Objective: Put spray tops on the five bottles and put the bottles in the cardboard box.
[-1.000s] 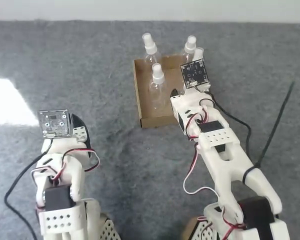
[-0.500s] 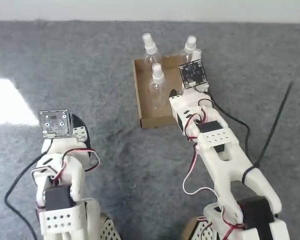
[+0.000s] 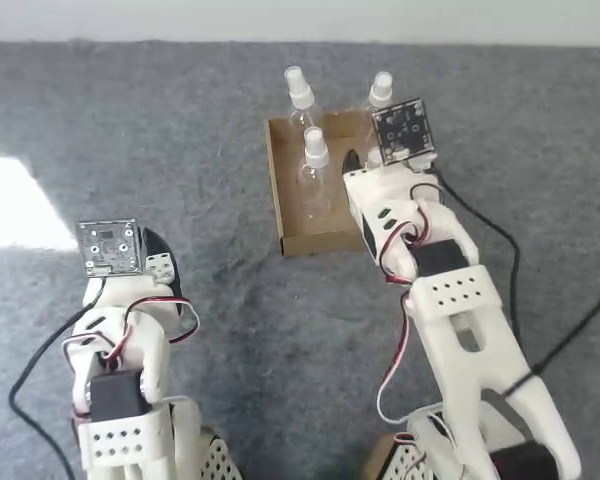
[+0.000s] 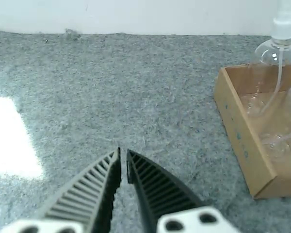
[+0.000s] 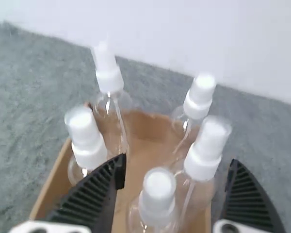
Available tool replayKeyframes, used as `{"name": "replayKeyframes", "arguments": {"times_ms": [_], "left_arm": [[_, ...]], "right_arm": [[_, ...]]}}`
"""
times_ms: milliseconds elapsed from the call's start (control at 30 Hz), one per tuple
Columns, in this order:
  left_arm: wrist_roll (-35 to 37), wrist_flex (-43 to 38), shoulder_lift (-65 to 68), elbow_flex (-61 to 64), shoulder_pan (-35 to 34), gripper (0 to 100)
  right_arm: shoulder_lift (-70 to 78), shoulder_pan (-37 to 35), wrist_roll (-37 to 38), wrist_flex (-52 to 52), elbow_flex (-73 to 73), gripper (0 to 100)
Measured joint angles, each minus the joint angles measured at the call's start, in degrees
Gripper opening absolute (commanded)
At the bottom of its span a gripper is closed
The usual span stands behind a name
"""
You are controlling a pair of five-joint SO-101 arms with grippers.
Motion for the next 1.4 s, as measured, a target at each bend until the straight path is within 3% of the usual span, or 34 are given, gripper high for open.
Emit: {"name": "replayKeyframes", "arguments": {"times_ms": [333, 467, 667, 900, 1133, 1400], "left_arm": [[0.0, 0.0, 0.0, 0.0, 0.0, 1], [0.0, 0.0, 0.0, 0.0, 0.0, 1], [0.0, 0.0, 0.0, 0.0, -0.18, 1], [0.0, 0.53, -8.26, 1.67, -3.6, 1], [0.09, 2.64, -16.53, 10.02, -3.87, 1], [0.09, -3.69, -16.53, 18.37, -4.4, 1]], "right_arm": [[-12.22, 0.0, 0.09, 20.75, -5.89, 26.6], [-21.01, 0.0, 0.09, 27.52, -4.75, 15.8], [-35.34, 0.0, 1.67, 34.73, 7.56, 0.4], [-54.95, -0.09, 8.53, 41.41, 26.99, 0.7], [-73.41, 7.74, 8.88, 44.4, 33.58, 0.7], [-73.32, 15.12, 9.05, 39.82, 50.29, 0.8]]}}
